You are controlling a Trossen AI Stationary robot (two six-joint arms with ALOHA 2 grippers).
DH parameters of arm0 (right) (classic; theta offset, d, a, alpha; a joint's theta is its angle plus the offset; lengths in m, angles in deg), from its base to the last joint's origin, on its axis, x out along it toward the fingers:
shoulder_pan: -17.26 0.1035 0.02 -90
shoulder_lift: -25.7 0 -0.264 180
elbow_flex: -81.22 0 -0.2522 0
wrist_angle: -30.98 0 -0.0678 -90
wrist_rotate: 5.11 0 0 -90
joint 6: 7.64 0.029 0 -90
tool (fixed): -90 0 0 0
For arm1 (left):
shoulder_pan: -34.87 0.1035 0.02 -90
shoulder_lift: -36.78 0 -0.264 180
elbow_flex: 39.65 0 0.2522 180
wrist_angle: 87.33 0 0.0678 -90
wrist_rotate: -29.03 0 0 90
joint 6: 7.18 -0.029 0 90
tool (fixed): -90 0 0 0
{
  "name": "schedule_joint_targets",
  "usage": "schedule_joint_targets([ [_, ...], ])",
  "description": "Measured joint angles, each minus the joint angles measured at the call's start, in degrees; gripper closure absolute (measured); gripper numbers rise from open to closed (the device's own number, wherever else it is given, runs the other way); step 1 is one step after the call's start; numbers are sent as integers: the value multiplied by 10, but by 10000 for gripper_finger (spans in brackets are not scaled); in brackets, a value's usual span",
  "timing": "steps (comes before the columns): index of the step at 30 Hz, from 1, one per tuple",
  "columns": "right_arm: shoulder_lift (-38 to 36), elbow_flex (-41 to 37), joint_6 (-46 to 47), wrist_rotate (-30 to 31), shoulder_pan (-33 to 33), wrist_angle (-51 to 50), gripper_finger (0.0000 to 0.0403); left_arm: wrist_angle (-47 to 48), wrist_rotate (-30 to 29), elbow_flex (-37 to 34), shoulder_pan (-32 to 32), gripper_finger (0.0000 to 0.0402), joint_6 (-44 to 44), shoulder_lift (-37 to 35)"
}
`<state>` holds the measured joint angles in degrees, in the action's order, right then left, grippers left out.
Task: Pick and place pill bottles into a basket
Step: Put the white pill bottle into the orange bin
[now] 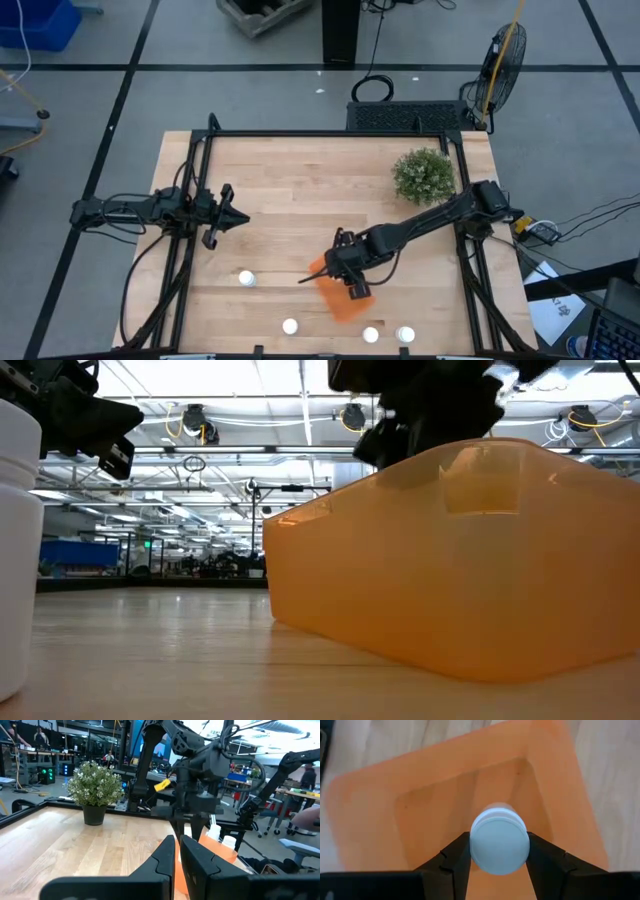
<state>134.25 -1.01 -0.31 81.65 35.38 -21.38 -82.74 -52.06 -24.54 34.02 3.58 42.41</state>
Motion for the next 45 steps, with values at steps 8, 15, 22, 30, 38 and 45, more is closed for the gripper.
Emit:
schedule_joint_targets([
  [8, 12, 0, 9, 1, -14, -3, 241, 0, 0, 0, 0, 369, 0, 0],
  [15, 9, 0, 10, 1, -16, 6, 216, 0, 0, 0, 0, 369, 0, 0],
  [22, 9, 0, 7, 3, -16, 6, 196, 0, 0, 0, 0, 369, 0, 0],
  [30, -23, 0, 5, 20, -15, 0, 163, 0, 0, 0, 0, 369, 0, 0],
  [38, -116, 0, 114, 19, 13, -160, 161, 0, 0, 0, 0, 369, 0, 0],
  [45, -166, 0, 333, 17, 102, -231, 161, 0, 0, 0, 0, 369, 0, 0],
])
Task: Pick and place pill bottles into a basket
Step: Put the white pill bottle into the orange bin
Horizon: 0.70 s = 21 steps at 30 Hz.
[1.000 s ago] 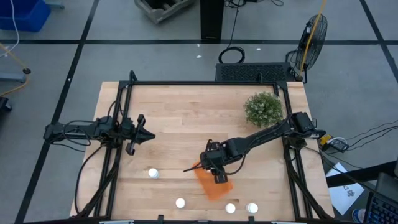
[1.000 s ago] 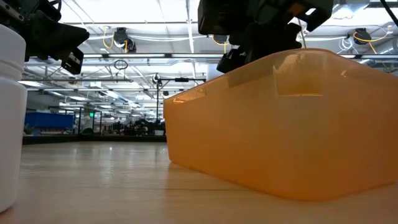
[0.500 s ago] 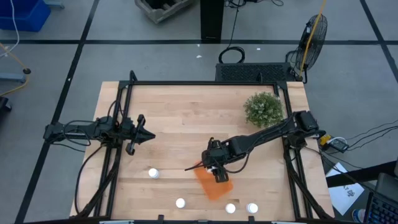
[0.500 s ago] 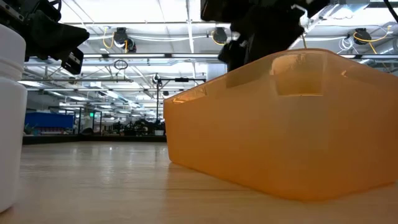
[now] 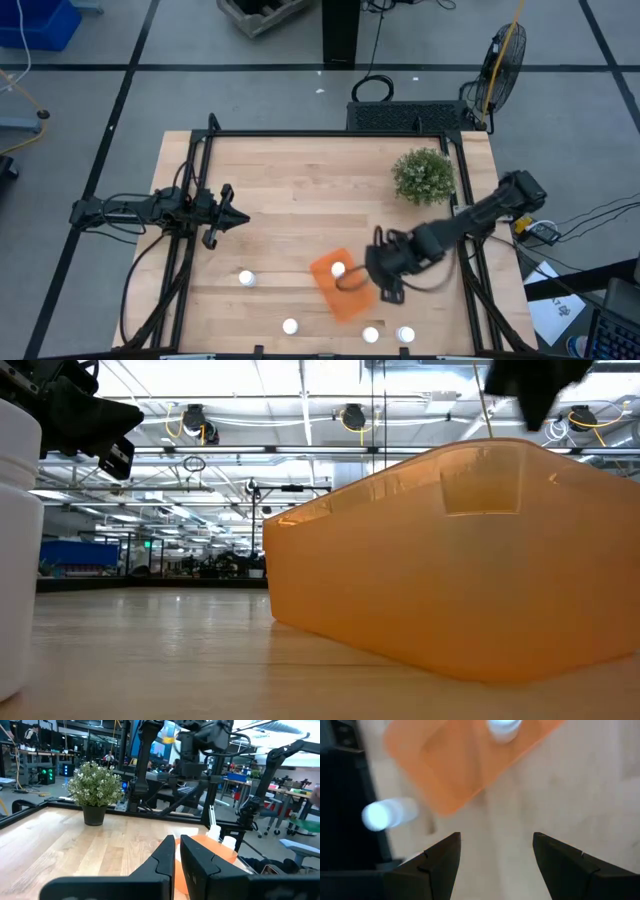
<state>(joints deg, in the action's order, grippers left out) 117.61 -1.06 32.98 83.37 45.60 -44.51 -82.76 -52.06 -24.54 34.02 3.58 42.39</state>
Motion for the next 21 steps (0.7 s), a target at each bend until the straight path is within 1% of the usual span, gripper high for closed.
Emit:
schedule_joint_targets([
  [6, -15, 0, 152, 0, 113, 38, 161, 0, 0, 0, 0, 369, 0, 0],
  [8, -15, 0, 203, 26, 152, 79, 161, 0, 0, 0, 0, 369, 0, 0],
  [11, -8, 0, 251, 79, 202, 136, 161, 0, 0, 0, 0, 369, 0, 0],
  [14, 14, 0, 304, 112, 246, 146, 168, 0, 0, 0, 0, 369, 0, 0],
  [17, 45, 0, 338, 120, 276, 144, 180, 0, 0, 0, 0, 369, 0, 0],
  [21, 89, 0, 344, 118, 294, 146, 192, 0, 0, 0, 0, 369, 0, 0],
])
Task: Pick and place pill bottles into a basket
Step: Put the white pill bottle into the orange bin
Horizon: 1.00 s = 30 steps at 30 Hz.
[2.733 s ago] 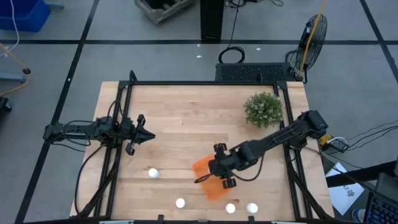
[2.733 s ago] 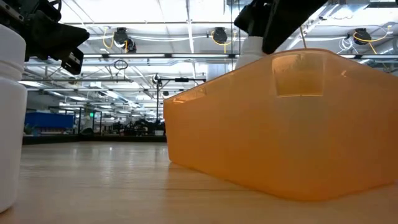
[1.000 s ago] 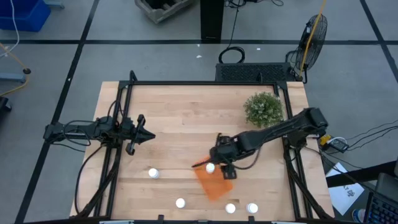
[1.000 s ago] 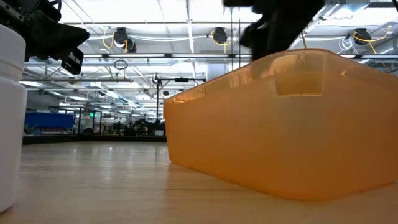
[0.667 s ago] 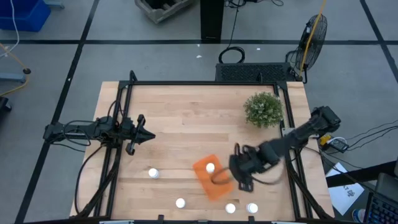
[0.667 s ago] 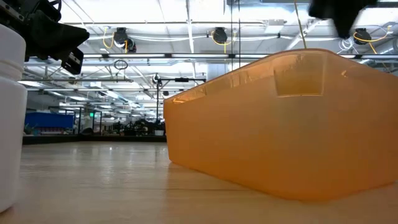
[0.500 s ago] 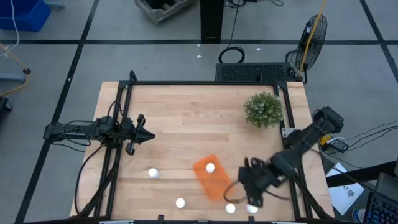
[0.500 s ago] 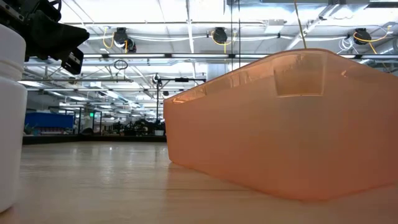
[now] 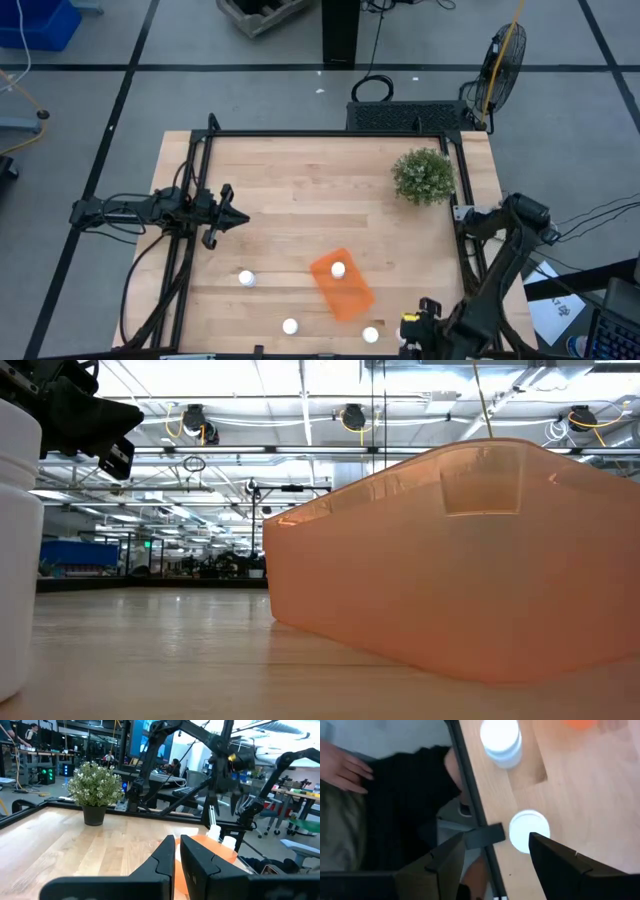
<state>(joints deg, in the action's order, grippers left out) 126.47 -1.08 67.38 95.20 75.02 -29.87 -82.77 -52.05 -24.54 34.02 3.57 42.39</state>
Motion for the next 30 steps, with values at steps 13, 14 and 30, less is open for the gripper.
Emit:
schedule_joint_targets([
  [13, 44, 0, -20, 18, 9, -35, 153, 0, 0, 0, 0, 369, 0, 0],
  [14, 44, 0, -20, 22, 9, -39, 147, 0, 0, 0, 0, 369, 0, 0],
  [30, 44, -42, -7, 20, 8, -1, 117, 0, 0, 0, 0, 369, 0, 0],
])
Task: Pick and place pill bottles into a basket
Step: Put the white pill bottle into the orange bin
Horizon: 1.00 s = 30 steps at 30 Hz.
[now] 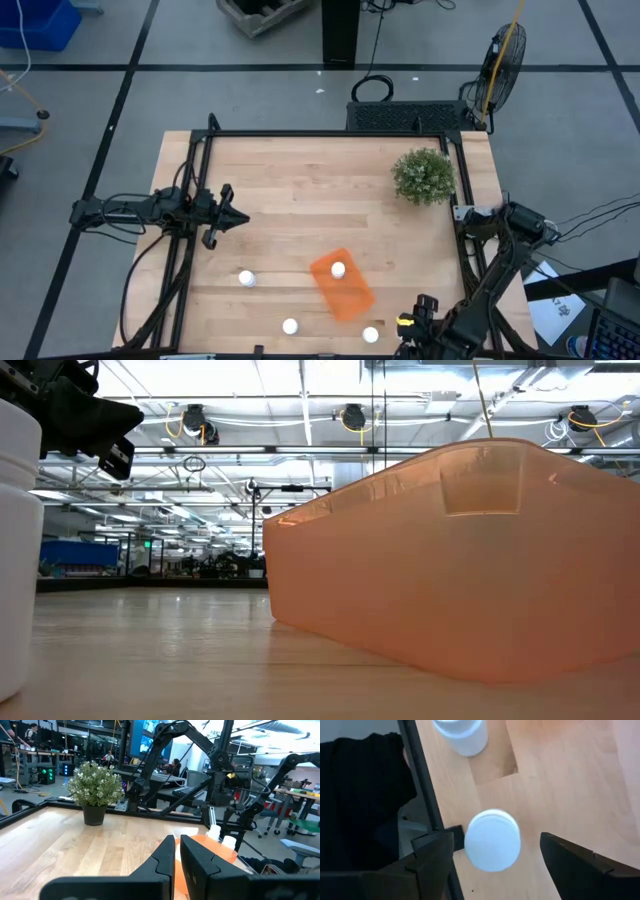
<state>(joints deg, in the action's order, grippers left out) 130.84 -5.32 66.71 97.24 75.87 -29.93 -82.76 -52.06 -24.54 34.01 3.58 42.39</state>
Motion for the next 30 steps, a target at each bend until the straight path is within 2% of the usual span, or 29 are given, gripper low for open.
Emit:
schedule_joint_targets([
  [9, 0, -29, 14, -6, 0, 6, 130, 0, 0, 0, 0, 369, 0, 0],
  [19, 0, -37, -1, 6, -2, 45, 170, 0, 0, 0, 0, 369, 0, 0],
  [30, 0, -39, -21, 13, -10, 62, 182, 0, 0, 0, 0, 369, 0, 0],
])
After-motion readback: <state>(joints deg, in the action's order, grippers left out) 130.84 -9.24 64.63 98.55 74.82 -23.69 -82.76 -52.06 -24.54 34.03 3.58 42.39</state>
